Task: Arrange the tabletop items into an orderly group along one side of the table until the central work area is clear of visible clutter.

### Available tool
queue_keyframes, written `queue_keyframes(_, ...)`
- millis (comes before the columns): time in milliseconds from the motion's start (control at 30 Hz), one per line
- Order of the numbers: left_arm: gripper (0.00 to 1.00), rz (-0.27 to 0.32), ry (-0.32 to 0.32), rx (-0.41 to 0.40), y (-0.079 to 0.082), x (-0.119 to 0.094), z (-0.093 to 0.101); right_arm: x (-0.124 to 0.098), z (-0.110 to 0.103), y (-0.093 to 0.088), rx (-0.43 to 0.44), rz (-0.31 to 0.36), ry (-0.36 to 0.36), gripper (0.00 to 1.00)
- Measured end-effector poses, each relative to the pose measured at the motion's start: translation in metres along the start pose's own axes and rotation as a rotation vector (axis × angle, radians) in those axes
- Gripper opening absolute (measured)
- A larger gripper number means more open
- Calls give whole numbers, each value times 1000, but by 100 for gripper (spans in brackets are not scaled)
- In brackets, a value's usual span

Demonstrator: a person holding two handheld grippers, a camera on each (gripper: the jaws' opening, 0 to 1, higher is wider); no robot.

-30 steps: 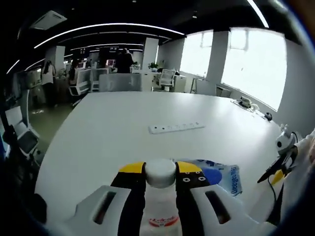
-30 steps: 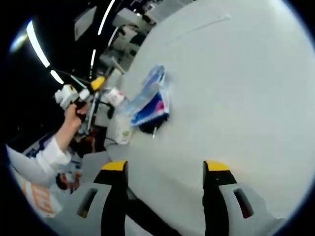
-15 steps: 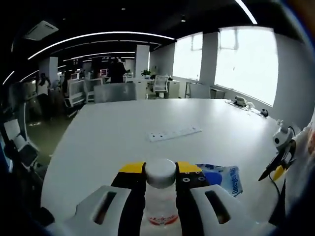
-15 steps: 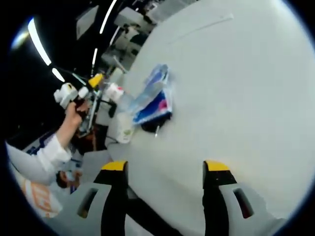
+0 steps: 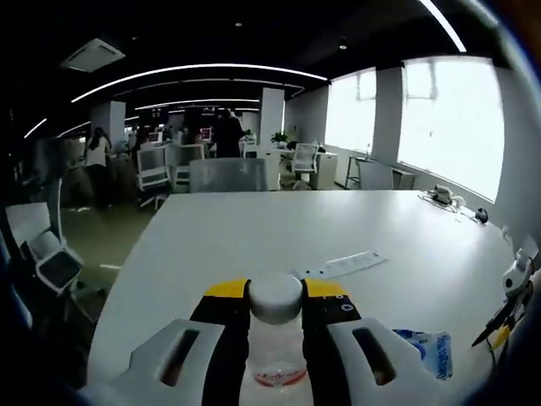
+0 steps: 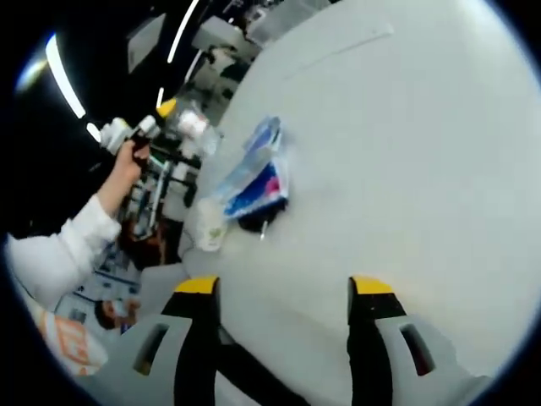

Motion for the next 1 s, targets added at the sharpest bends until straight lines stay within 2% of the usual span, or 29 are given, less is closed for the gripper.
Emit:
queue_keyframes(167, 20, -19, -1, -13, -13, 25, -5, -1, 2, 1, 26, 7, -6, 59)
queue_keyframes(367, 21, -36, 11, -31, -28, 39, -9, 0, 2, 2, 32, 12, -9, 59)
queue_keyframes(567, 21, -64, -7, -8, -38, 41, -2, -1, 4, 2, 42, 11, -17, 59)
queue_keyframes(800, 21, -55, -8, 28, -33, 37, 5, 3, 2, 1, 42, -3, -16, 58)
queue_keyframes(1000, 21, -1, 76, 16, -35, 30, 9, 4, -1, -2, 40, -9, -6, 58)
Point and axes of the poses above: the point that each gripper's makers call its tool centre point, and the gripper's own axes: x roughly forward along the fingers, z roughly to its right, y roughly out of its top, the point moved 6 cm from there along -x, roughly backward along the fingers, and after that the axes turned 12 degrees about z, right-handed, at the moved point
